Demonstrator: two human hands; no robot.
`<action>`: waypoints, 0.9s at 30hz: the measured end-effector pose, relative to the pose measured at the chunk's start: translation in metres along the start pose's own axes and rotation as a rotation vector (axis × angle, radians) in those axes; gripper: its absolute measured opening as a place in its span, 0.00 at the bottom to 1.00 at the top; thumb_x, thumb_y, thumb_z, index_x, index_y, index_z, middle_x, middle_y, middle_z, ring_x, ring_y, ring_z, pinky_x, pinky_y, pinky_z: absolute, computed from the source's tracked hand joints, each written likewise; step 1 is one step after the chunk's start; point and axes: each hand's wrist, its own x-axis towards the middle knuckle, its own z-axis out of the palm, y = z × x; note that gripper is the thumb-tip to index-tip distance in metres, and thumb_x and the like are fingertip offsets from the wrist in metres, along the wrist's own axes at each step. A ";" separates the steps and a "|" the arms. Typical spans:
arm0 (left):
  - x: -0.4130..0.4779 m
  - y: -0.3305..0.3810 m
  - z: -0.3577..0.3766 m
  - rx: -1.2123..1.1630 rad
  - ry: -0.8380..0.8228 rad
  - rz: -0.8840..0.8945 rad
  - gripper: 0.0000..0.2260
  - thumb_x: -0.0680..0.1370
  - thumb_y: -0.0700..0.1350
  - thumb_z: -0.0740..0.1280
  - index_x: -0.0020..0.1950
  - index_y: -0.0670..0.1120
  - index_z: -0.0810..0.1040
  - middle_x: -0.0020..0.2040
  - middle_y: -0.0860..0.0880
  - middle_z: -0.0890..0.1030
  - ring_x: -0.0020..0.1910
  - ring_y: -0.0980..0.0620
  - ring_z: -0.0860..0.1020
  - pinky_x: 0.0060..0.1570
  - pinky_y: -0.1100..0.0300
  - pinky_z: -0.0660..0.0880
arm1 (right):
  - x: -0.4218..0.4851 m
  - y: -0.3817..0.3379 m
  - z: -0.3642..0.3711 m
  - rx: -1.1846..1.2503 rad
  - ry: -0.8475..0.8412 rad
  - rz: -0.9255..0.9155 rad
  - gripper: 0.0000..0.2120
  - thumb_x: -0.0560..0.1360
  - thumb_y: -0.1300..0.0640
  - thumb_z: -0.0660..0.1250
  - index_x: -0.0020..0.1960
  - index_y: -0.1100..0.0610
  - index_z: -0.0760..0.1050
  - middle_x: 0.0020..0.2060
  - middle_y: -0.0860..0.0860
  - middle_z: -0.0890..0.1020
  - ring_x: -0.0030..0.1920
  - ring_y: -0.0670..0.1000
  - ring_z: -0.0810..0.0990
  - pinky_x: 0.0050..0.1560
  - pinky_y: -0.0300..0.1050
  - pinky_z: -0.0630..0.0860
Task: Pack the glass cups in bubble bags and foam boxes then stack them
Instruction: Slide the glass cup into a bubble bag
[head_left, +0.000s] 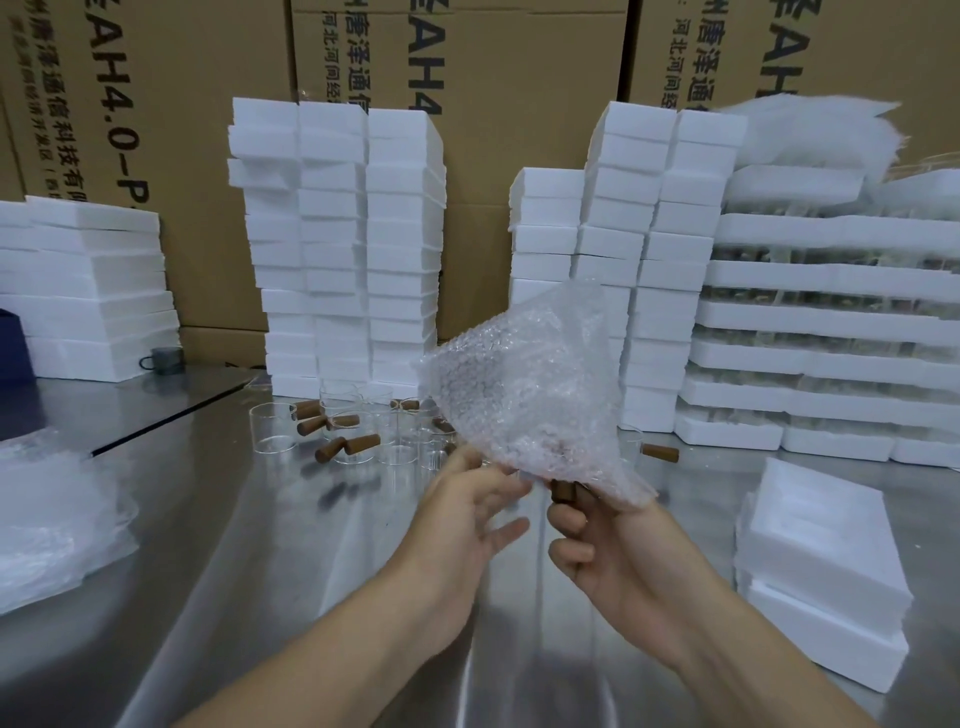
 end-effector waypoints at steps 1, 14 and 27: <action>0.003 -0.001 -0.001 -0.002 -0.055 -0.026 0.15 0.70 0.48 0.73 0.57 0.55 0.86 0.60 0.52 0.87 0.60 0.53 0.85 0.53 0.56 0.78 | 0.000 0.001 0.000 -0.020 -0.004 -0.004 0.00 0.73 0.55 0.72 0.44 0.50 0.81 0.37 0.47 0.75 0.31 0.44 0.67 0.27 0.37 0.60; 0.009 -0.003 -0.009 -0.008 0.040 -0.034 0.12 0.81 0.42 0.71 0.65 0.44 0.83 0.54 0.45 0.86 0.56 0.46 0.82 0.58 0.52 0.76 | 0.000 0.006 -0.002 -0.191 0.016 -0.016 0.10 0.79 0.55 0.69 0.42 0.46 0.84 0.40 0.49 0.78 0.30 0.44 0.70 0.27 0.37 0.62; 0.019 0.013 -0.027 -0.376 0.231 -0.238 0.20 0.80 0.59 0.72 0.66 0.47 0.81 0.53 0.49 0.89 0.47 0.51 0.89 0.47 0.53 0.80 | 0.011 0.008 -0.026 -0.938 0.501 -0.526 0.06 0.80 0.51 0.70 0.45 0.45 0.82 0.40 0.37 0.84 0.42 0.43 0.82 0.45 0.51 0.81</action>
